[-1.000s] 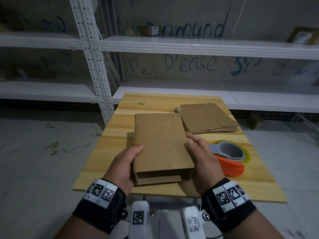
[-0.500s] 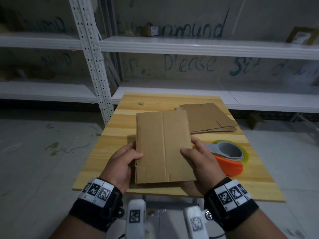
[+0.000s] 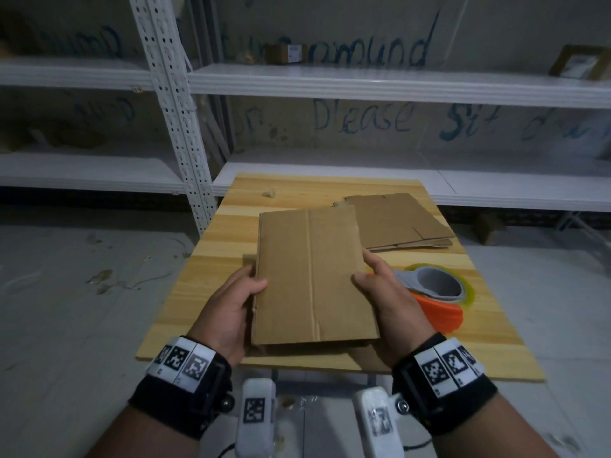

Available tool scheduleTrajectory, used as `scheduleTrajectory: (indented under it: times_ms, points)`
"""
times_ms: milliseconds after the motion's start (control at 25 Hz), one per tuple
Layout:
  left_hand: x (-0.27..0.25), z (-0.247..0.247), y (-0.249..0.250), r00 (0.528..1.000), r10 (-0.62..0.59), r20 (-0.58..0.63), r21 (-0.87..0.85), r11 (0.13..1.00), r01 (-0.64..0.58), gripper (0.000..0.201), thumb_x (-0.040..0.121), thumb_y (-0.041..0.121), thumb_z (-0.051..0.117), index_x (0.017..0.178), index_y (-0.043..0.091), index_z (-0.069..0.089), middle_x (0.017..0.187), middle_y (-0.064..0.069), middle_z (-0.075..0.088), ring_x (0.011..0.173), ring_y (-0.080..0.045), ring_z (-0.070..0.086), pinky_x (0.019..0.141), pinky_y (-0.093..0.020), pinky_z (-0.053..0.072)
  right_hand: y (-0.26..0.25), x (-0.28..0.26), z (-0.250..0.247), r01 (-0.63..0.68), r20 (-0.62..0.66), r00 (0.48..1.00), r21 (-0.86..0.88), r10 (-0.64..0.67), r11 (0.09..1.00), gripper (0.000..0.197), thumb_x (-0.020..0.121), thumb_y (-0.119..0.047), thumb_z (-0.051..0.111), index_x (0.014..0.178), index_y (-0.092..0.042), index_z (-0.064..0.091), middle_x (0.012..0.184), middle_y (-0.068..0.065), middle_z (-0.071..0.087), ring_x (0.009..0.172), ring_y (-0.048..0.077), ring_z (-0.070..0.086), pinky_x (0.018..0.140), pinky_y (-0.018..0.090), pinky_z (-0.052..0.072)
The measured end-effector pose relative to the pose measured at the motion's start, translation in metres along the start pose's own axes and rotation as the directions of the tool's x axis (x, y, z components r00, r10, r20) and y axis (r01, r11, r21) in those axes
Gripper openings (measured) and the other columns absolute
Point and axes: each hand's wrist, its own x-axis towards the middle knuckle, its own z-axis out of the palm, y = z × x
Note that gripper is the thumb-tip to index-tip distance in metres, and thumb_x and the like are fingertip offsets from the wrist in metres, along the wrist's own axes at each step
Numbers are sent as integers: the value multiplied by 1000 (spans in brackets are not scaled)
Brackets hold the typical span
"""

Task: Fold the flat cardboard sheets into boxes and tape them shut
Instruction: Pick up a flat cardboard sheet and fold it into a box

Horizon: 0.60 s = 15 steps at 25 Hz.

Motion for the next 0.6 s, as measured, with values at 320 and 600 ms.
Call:
scheduleTrajectory:
  times_ms: [320,600]
  points:
    - [-14,17,16,976,211,-43,54,976,-209,54,84,39,74,135,22,69,127,-12,80,111,-30,79,86,-52,63,-5,-7,1,139,111,986,-120,-126,983,70,87,-22,77,151,-36,52,134,4,74,120,27,74,91,42,64]
    - [-21,21,20,917,391,-75,72,920,-386,83,77,47,91,148,18,59,136,-8,77,129,-28,72,116,-59,51,-8,-19,11,289,220,951,-377,-218,880,64,98,-32,71,156,-35,44,135,-9,71,124,14,70,95,37,64]
